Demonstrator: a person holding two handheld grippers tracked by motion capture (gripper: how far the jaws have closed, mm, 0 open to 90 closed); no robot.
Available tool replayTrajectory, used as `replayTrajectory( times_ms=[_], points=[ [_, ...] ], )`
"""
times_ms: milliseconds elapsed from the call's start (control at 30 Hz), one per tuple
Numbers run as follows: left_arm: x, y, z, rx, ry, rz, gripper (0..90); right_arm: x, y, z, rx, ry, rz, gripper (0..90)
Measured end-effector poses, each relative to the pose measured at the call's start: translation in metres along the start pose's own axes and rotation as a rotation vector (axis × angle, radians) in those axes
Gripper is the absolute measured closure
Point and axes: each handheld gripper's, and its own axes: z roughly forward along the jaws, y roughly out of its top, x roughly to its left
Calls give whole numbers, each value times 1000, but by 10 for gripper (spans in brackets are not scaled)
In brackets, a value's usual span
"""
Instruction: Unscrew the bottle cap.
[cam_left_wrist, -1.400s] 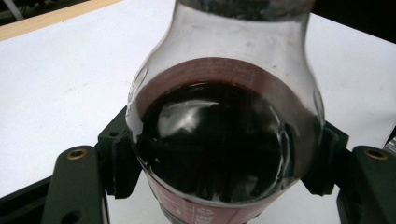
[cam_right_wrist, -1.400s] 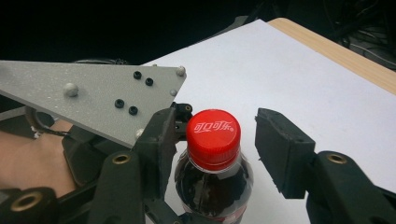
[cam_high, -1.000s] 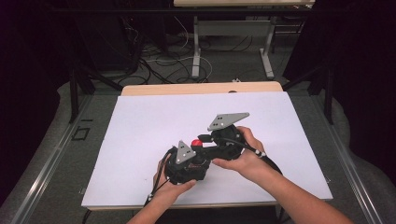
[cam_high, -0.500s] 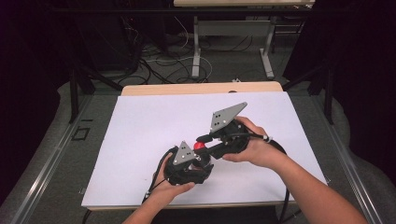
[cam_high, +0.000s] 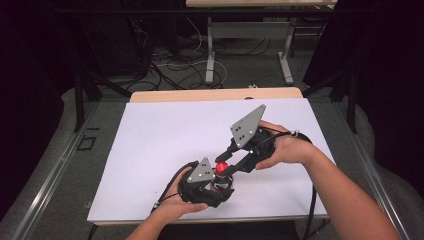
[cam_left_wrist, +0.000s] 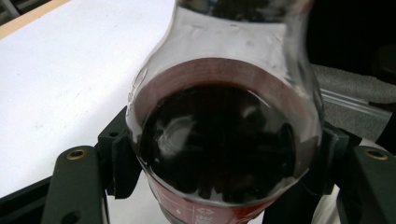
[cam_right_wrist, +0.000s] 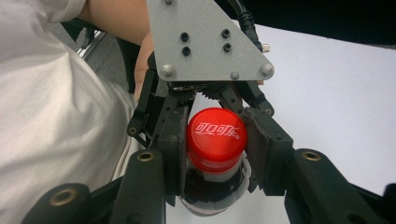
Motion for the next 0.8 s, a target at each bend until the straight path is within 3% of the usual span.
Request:
replayTrajectory(
  times_ms=[133, 200, 367, 500, 600, 700, 800],
  points=[
    [5, -1, 1, -4, 52, -35, 294, 5, 2, 2, -17, -86, 110, 517],
    [7, -1, 0, -10, 77, -58, 294, 11, 5, 4, -22, -159, 129, 513],
    [10, 0, -5, -36, 154, -127, 294, 23, 8, 10, -77, -351, 245, 496],
    [9, 0, -5, -43, 202, -152, 294, 29, 7, 15, -131, -457, 326, 493],
    [9, -1, -5, -33, 216, -158, 294, 29, 7, 19, -147, -483, 375, 494],
    [7, 0, -4, -31, 230, -172, 294, 33, 9, 24, -126, -557, 395, 500],
    [5, 1, -4, -24, 240, -178, 294, 34, 9, 28, -142, -588, 438, 530]
  ],
)
